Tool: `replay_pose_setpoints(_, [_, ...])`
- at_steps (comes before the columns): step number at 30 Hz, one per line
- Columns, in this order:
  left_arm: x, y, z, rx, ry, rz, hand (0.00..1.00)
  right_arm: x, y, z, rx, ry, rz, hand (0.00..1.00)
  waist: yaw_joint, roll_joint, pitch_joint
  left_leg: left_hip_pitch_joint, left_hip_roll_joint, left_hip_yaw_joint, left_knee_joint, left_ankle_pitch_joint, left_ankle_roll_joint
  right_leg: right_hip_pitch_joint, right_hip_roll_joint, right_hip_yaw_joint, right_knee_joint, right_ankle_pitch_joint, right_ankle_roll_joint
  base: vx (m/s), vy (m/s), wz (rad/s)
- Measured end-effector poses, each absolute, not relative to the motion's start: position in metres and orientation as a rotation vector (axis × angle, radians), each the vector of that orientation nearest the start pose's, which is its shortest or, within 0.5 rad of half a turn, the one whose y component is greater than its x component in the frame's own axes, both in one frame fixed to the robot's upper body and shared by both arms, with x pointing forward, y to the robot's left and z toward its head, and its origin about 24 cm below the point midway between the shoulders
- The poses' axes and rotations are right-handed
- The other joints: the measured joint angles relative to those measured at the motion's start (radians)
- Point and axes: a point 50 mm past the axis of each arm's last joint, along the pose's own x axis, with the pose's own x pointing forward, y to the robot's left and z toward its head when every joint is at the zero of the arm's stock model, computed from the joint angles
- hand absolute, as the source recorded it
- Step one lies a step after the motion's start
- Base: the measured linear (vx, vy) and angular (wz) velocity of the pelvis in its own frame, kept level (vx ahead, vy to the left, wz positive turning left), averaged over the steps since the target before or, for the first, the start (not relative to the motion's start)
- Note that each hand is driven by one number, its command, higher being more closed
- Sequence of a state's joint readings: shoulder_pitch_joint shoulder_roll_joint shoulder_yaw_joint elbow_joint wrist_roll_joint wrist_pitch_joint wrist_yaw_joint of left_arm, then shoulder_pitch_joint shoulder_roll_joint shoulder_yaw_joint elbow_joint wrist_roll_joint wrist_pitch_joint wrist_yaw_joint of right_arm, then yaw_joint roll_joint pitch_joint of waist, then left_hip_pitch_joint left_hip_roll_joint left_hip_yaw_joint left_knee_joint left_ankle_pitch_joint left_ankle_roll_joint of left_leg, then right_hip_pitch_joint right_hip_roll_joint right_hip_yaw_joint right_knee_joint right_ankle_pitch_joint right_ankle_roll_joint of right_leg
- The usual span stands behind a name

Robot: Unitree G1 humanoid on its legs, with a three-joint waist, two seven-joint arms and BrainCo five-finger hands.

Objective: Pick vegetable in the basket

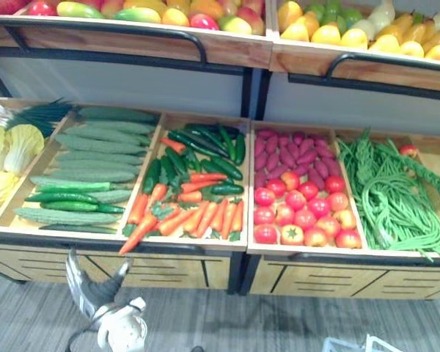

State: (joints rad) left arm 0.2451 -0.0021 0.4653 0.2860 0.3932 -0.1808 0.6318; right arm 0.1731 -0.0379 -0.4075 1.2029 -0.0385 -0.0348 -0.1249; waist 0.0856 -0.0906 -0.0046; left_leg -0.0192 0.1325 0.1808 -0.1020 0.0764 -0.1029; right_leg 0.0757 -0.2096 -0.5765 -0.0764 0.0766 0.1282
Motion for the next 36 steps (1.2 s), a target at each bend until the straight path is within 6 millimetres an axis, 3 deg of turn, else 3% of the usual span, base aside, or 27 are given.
replay_pose_setpoints(3, [0.103,0.279,-0.078,0.493,0.554,1.020,0.00,0.015,-0.204,-0.175,0.084,1.321,-0.504,1.00,0.000,0.001,-0.001,0.002,0.000,0.001,0.000,-0.002,0.000,0.003,0.003,0.000,-0.009,-0.003,0.004,0.00,0.000,0.00])
replay_pose_setpoints(5, [0.088,0.275,-0.095,0.498,0.667,0.991,0.00,0.016,-0.206,-0.175,0.079,1.318,-0.506,1.00,-0.001,0.003,0.000,0.002,-0.001,0.001,0.000,-0.002,0.000,0.001,0.004,0.002,-0.012,-0.003,0.004,0.00,0.000,0.00])
replay_pose_setpoints(6, [0.069,0.267,-0.115,0.487,0.805,0.947,0.00,0.015,-0.207,-0.174,0.076,1.319,-0.511,1.00,-0.005,0.006,-0.001,0.004,-0.001,0.002,0.000,-0.003,-0.002,-0.001,0.004,0.008,-0.014,-0.004,0.004,0.01,-0.005,-0.04])
replay_pose_setpoints(9, [0.037,0.254,-0.140,0.436,1.035,0.847,0.00,0.018,-0.211,-0.174,0.070,1.316,-0.515,1.00,-0.022,0.011,-0.001,0.008,0.000,0.006,0.000,-0.007,-0.005,-0.004,0.006,0.018,-0.016,-0.003,0.004,0.04,-0.009,-0.06])
replay_pose_setpoints(13, [0.013,0.241,-0.158,0.248,1.226,0.725,0.00,0.020,-0.221,-0.172,0.047,1.319,-0.517,1.00,-0.031,0.029,-0.001,0.034,0.001,0.032,0.000,-0.017,-0.016,-0.004,0.005,0.055,-0.014,0.000,0.000,0.06,-0.004,-0.23])
replay_pose_setpoints(19, [0.025,0.233,-0.163,0.201,1.244,0.624,0.00,0.033,-0.233,-0.170,-0.013,1.305,-0.494,1.00,-0.057,0.046,0.000,0.040,0.001,0.061,0.000,-0.026,-0.018,-0.020,0.005,0.087,-0.010,0.000,0.000,0.03,-0.003,-0.17])
replay_pose_setpoints(24, [0.039,0.229,-0.163,0.224,1.215,0.534,0.00,0.035,-0.235,-0.169,-0.017,1.303,-0.487,1.00,-0.059,0.057,0.004,0.045,0.001,0.067,0.000,-0.026,-0.017,-0.020,0.006,0.094,-0.010,-0.001,-0.002,0.02,-0.003,-0.04])
replay_pose_setpoints(31, [0.041,0.227,-0.163,0.242,1.214,0.480,0.00,0.042,-0.236,-0.168,-0.042,1.290,-0.449,1.00,-0.060,0.061,0.018,0.065,0.002,0.090,0.000,-0.031,-0.018,-0.019,0.005,0.119,-0.005,-0.002,-0.003,0.01,0.001,-0.10])
replay_pose_setpoints(34, [0.038,0.226,-0.164,0.241,1.225,0.467,0.00,0.045,-0.238,-0.168,-0.045,1.282,-0.448,1.00,-0.058,0.050,0.038,0.092,0.003,0.124,0.017,-0.053,-0.021,-0.019,0.000,0.156,0.014,-0.009,0.001,0.00,0.017,-0.30])
replay_pose_setpoints(36, [0.041,0.225,-0.164,0.251,1.219,0.446,0.00,0.048,-0.239,-0.167,-0.048,1.271,-0.451,1.00,-0.060,0.050,0.064,0.072,0.012,0.139,0.126,-0.112,-0.011,-0.022,-0.016,0.183,0.059,-0.019,0.005,-0.03,0.034,-0.34])
